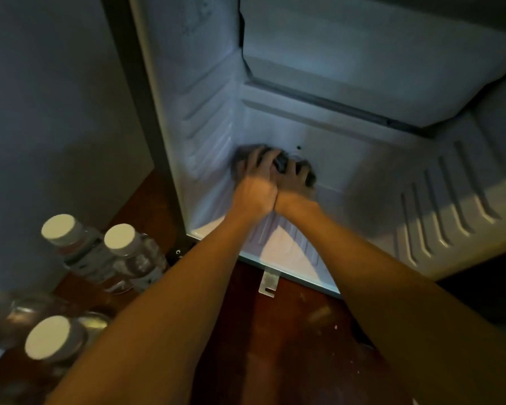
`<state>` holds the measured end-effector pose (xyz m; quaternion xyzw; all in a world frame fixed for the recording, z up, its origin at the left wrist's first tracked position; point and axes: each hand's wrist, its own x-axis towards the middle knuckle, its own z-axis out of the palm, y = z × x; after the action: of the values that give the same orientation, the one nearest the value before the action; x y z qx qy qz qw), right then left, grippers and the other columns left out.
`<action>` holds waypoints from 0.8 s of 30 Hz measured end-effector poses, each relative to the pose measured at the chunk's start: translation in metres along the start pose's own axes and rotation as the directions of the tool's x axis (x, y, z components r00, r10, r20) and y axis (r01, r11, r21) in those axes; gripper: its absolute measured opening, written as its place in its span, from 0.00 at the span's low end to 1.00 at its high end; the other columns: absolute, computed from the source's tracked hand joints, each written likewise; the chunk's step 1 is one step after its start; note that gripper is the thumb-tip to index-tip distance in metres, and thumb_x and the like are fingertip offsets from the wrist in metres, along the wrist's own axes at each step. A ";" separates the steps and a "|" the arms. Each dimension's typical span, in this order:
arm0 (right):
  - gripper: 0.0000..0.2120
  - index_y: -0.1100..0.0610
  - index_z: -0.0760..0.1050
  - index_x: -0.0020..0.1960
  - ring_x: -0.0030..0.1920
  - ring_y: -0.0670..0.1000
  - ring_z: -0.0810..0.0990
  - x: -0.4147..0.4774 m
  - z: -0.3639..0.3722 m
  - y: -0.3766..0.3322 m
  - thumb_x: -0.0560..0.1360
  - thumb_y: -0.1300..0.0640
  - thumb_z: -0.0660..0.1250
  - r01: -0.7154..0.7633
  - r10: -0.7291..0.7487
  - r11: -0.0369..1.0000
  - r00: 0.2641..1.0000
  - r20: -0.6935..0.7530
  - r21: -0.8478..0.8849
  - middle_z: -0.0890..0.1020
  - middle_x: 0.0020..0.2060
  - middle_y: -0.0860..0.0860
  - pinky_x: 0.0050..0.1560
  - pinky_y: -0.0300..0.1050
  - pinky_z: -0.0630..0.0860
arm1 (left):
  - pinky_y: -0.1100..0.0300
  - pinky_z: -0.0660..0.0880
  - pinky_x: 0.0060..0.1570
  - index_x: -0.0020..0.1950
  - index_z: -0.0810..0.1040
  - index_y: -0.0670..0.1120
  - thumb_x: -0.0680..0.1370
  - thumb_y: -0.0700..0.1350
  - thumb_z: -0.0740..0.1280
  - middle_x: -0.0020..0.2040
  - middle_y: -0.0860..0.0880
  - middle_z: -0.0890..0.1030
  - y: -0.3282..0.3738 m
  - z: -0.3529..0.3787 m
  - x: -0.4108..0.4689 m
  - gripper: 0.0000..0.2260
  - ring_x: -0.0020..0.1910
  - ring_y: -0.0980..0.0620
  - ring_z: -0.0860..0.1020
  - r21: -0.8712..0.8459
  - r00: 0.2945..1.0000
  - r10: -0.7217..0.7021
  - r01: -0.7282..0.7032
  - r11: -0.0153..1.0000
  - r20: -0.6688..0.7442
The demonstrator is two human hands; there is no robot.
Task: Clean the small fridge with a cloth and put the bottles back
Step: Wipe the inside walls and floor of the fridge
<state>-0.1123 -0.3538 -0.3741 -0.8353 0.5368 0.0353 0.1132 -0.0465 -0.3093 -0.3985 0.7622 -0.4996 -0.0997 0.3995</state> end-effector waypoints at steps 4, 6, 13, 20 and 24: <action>0.23 0.46 0.56 0.78 0.75 0.64 0.51 0.005 0.006 0.006 0.83 0.49 0.53 0.036 -0.038 0.999 0.998 -0.055 -0.037 0.50 0.78 0.55 0.71 0.59 0.59 | 0.46 0.59 0.73 0.73 0.69 0.47 0.82 0.50 0.49 0.74 0.44 0.67 -0.016 0.009 0.007 0.22 0.73 0.43 0.63 0.098 0.997 -0.001 -0.006 0.995 0.075; 0.23 0.46 0.59 0.77 0.73 0.64 0.54 -0.001 0.010 0.003 0.82 0.52 0.54 0.034 -0.035 0.999 0.995 -0.089 -0.019 0.53 0.77 0.55 0.68 0.58 0.64 | 0.47 0.64 0.69 0.70 0.70 0.50 0.83 0.53 0.47 0.71 0.43 0.68 -0.020 0.001 0.004 0.21 0.69 0.42 0.65 0.142 0.994 -0.061 0.048 0.989 0.089; 0.26 0.51 0.66 0.73 0.65 0.64 0.65 -0.093 0.033 0.009 0.76 0.54 0.61 0.215 -0.210 0.977 0.960 -0.185 0.006 0.64 0.71 0.56 0.66 0.59 0.68 | 0.50 0.66 0.62 0.67 0.71 0.57 0.83 0.54 0.50 0.63 0.44 0.73 0.000 -0.031 -0.092 0.16 0.61 0.43 0.70 0.067 0.996 -0.093 0.092 0.993 0.009; 0.26 0.47 0.75 0.65 0.61 0.62 0.68 -0.193 0.033 0.060 0.69 0.62 0.63 0.169 -0.129 0.975 0.959 -0.252 0.142 0.72 0.62 0.55 0.61 0.59 0.73 | 0.52 0.69 0.65 0.67 0.67 0.66 0.80 0.60 0.57 0.64 0.56 0.73 0.037 -0.032 -0.165 0.16 0.65 0.53 0.70 -0.328 0.975 -0.137 0.189 0.926 0.174; 0.19 0.52 0.78 0.65 0.56 0.61 0.71 -0.209 0.006 0.085 0.76 0.59 0.60 0.113 -0.059 0.989 0.895 -0.442 0.097 0.74 0.62 0.57 0.54 0.59 0.76 | 0.54 0.74 0.63 0.66 0.70 0.65 0.78 0.60 0.66 0.64 0.59 0.77 0.092 -0.018 -0.174 0.17 0.64 0.56 0.75 -0.692 0.946 -0.140 0.311 0.652 0.293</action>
<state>-0.2767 -0.2004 -0.3549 -0.8365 0.5121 -0.1909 0.0411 -0.1828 -0.1708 -0.3645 0.5804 -0.3590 -0.4206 0.5978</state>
